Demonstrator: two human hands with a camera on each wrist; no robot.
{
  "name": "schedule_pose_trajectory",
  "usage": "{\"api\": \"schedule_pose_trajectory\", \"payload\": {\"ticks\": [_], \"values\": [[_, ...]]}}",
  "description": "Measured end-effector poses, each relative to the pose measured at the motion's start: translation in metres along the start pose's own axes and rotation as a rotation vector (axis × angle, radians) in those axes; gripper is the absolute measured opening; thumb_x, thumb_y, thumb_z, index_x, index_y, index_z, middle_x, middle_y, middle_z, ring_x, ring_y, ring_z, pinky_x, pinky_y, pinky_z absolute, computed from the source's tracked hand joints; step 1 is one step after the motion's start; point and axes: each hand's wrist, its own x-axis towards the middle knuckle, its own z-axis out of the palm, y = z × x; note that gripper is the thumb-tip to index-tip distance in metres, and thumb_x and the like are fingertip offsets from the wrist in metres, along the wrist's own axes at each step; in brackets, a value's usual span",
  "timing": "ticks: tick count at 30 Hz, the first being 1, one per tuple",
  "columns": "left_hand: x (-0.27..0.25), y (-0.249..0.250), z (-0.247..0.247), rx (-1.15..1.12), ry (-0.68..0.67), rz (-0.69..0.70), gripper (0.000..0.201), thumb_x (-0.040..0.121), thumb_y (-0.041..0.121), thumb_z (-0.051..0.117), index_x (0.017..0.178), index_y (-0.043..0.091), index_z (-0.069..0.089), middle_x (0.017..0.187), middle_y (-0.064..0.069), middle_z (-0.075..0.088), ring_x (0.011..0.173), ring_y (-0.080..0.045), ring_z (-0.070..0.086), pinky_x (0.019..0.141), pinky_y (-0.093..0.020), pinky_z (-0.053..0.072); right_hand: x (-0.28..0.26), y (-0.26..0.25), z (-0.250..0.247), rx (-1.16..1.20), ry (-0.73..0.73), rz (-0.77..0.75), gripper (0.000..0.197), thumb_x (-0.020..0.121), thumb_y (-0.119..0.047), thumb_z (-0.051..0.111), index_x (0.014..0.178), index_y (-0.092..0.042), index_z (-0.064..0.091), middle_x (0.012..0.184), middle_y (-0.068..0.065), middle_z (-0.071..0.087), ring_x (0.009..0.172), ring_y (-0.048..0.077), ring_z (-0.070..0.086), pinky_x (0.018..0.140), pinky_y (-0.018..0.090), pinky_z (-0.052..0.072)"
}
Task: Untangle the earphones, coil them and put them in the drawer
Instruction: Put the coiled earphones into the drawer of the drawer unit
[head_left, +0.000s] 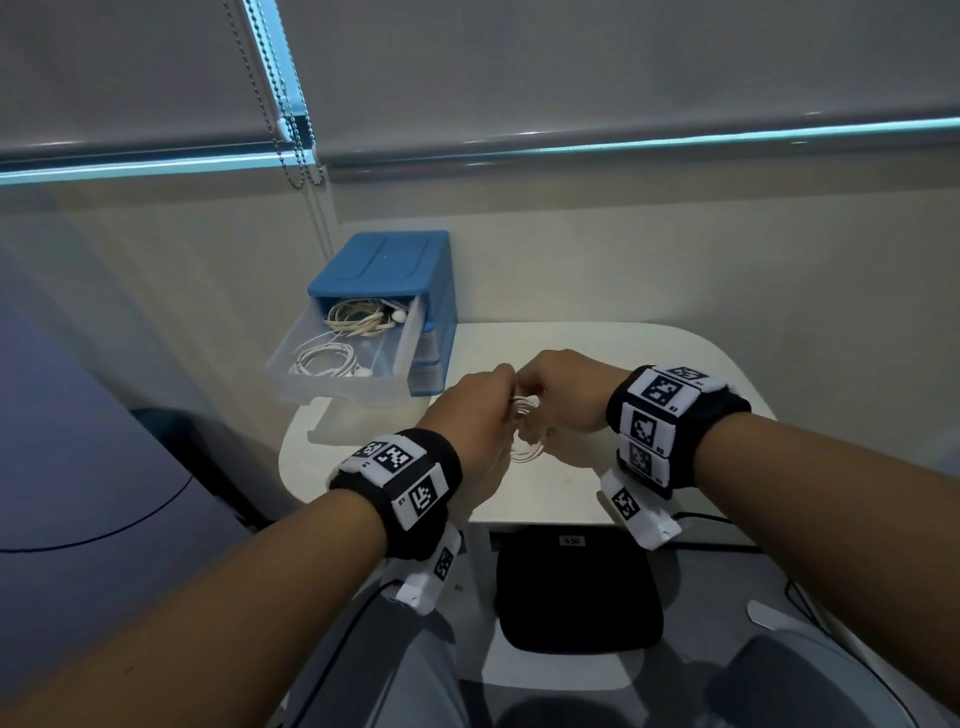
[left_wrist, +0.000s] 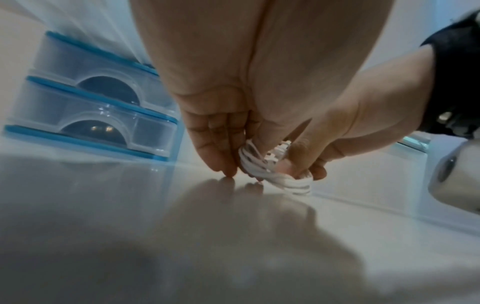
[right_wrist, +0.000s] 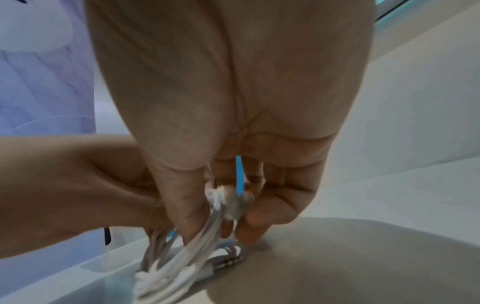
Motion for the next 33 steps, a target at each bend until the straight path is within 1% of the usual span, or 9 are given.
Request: {"api": "schedule_pose_trajectory", "payload": {"ticks": [2, 6, 11, 15, 17, 20, 24, 28, 33], "values": [[-0.002, 0.003, -0.003, -0.083, 0.036, 0.036, 0.005, 0.099, 0.015, 0.052, 0.104, 0.015, 0.051, 0.100, -0.005, 0.062, 0.090, -0.028, 0.059, 0.074, -0.040, 0.049, -0.003, 0.008, -0.006, 0.103, -0.009, 0.015, 0.004, 0.085, -0.016, 0.074, 0.087, -0.018, 0.072, 0.081, 0.001, 0.075, 0.071, 0.015, 0.066, 0.069, 0.029, 0.053], [-0.015, 0.018, -0.015, -0.287, 0.194, 0.122, 0.019, 0.102, 0.019, 0.056, 0.120, 0.022, 0.052, 0.095, 0.000, 0.062, 0.083, -0.018, 0.059, 0.074, -0.035, 0.050, -0.014, 0.018, -0.029, 0.426, 0.026, -0.022, 0.006, 0.089, -0.008, 0.073, 0.085, -0.004, 0.071, 0.076, 0.016, 0.069, 0.065, 0.018, 0.061, 0.059, 0.027, 0.049], [-0.025, 0.037, -0.057, -0.516, 0.368, 0.137, 0.015, 0.099, 0.015, 0.063, 0.107, 0.023, 0.055, 0.091, 0.001, 0.064, 0.069, -0.018, 0.070, 0.067, -0.042, 0.061, -0.035, 0.004, -0.070, 0.758, 0.010, -0.132, 0.008, 0.088, 0.000, 0.073, 0.087, -0.005, 0.067, 0.075, 0.010, 0.066, 0.058, 0.012, 0.059, 0.054, 0.019, 0.047], [-0.021, 0.031, -0.101, -0.563, 0.432, 0.133, 0.011, 0.095, 0.009, 0.069, 0.102, 0.015, 0.062, 0.085, -0.004, 0.069, 0.063, -0.015, 0.072, 0.063, -0.037, 0.062, -0.037, -0.022, -0.093, 0.938, 0.055, -0.229, 0.015, 0.079, -0.009, 0.076, 0.091, -0.008, 0.066, 0.078, 0.008, 0.068, 0.060, 0.013, 0.060, 0.055, 0.019, 0.050], [-0.020, 0.020, -0.121, -0.574, 0.451, 0.122, 0.009, 0.094, 0.007, 0.070, 0.101, 0.011, 0.065, 0.085, -0.009, 0.071, 0.063, -0.015, 0.072, 0.060, -0.032, 0.060, -0.032, -0.036, -0.099, 0.974, 0.078, -0.264, 0.012, 0.085, -0.004, 0.072, 0.095, -0.004, 0.066, 0.078, 0.009, 0.067, 0.061, 0.014, 0.061, 0.056, 0.018, 0.051], [-0.020, -0.002, -0.146, -0.504, 0.465, 0.077, 0.008, 0.090, 0.011, 0.075, 0.094, 0.014, 0.069, 0.081, -0.007, 0.072, 0.057, -0.016, 0.069, 0.056, -0.031, 0.057, -0.018, -0.059, -0.102, 0.946, 0.120, -0.265, 0.008, 0.088, 0.004, 0.070, 0.093, -0.002, 0.067, 0.075, 0.008, 0.068, 0.062, 0.013, 0.065, 0.059, 0.019, 0.054], [-0.025, -0.035, -0.170, -0.419, 0.405, -0.017, 0.010, 0.085, 0.015, 0.082, 0.086, 0.012, 0.071, 0.072, -0.004, 0.072, 0.057, -0.010, 0.062, 0.058, -0.022, 0.049, 0.010, -0.090, -0.095, 0.810, 0.145, -0.277, 0.011, 0.087, 0.007, 0.070, 0.085, -0.004, 0.068, 0.075, 0.009, 0.068, 0.066, 0.015, 0.069, 0.066, 0.023, 0.057], [-0.030, -0.064, -0.175, -0.400, 0.351, -0.111, 0.012, 0.083, 0.013, 0.083, 0.081, 0.013, 0.071, 0.066, -0.001, 0.071, 0.060, -0.014, 0.057, 0.063, -0.027, 0.045, 0.037, -0.116, -0.090, 0.534, 0.162, -0.300, 0.010, 0.088, 0.002, 0.074, 0.082, -0.006, 0.070, 0.075, 0.011, 0.070, 0.066, 0.017, 0.069, 0.074, 0.031, 0.061], [-0.027, -0.089, -0.165, -0.326, 0.322, -0.210, 0.017, 0.075, 0.016, 0.088, 0.079, 0.015, 0.071, 0.073, -0.005, 0.072, 0.062, -0.016, 0.057, 0.067, -0.027, 0.045, 0.066, -0.131, -0.083, 0.185, 0.153, -0.345, 0.004, 0.090, -0.010, 0.076, 0.087, -0.010, 0.072, 0.077, 0.006, 0.075, 0.070, 0.018, 0.076, 0.072, 0.030, 0.062]]}}
